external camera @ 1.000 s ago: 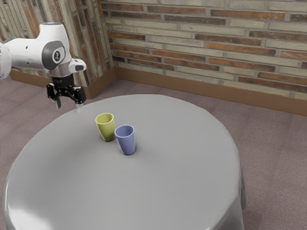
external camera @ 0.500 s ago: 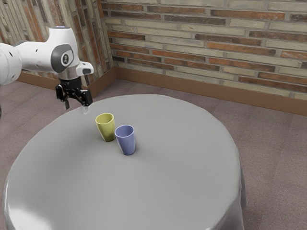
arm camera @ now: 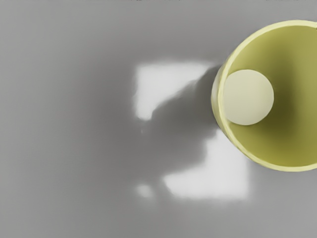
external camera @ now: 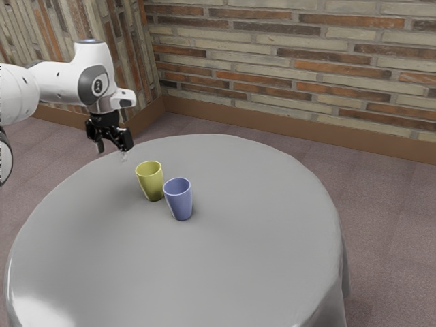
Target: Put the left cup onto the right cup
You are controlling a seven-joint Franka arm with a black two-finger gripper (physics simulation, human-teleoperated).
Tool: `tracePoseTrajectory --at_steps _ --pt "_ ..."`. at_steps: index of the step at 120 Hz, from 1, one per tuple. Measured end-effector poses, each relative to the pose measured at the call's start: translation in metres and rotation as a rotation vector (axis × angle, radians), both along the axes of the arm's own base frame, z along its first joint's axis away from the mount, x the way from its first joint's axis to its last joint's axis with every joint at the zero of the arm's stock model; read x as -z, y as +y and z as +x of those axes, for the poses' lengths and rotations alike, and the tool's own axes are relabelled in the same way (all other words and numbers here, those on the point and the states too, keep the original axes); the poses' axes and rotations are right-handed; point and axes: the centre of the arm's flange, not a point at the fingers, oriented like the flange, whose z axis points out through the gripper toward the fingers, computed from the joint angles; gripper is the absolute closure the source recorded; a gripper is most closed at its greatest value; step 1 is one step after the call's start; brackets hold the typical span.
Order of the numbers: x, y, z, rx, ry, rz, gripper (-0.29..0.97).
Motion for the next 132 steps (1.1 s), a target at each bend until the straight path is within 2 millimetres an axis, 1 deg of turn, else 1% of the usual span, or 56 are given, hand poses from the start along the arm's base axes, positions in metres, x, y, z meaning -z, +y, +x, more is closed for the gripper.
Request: tracePoseTrajectory --at_steps 30,41,56,97,132 --pt "0.009 -0.004 0.010 0.048 0.002 -0.012 0.00" --pt "0.009 -0.004 0.015 0.059 -0.003 -0.015 0.00" --pt "0.016 -0.006 0.020 0.076 0.002 -0.022 0.00" --pt "0.020 -0.006 0.027 0.103 -0.002 -0.023 0.00" --pt "0.030 -0.009 0.035 0.121 0.004 -0.029 0.00"
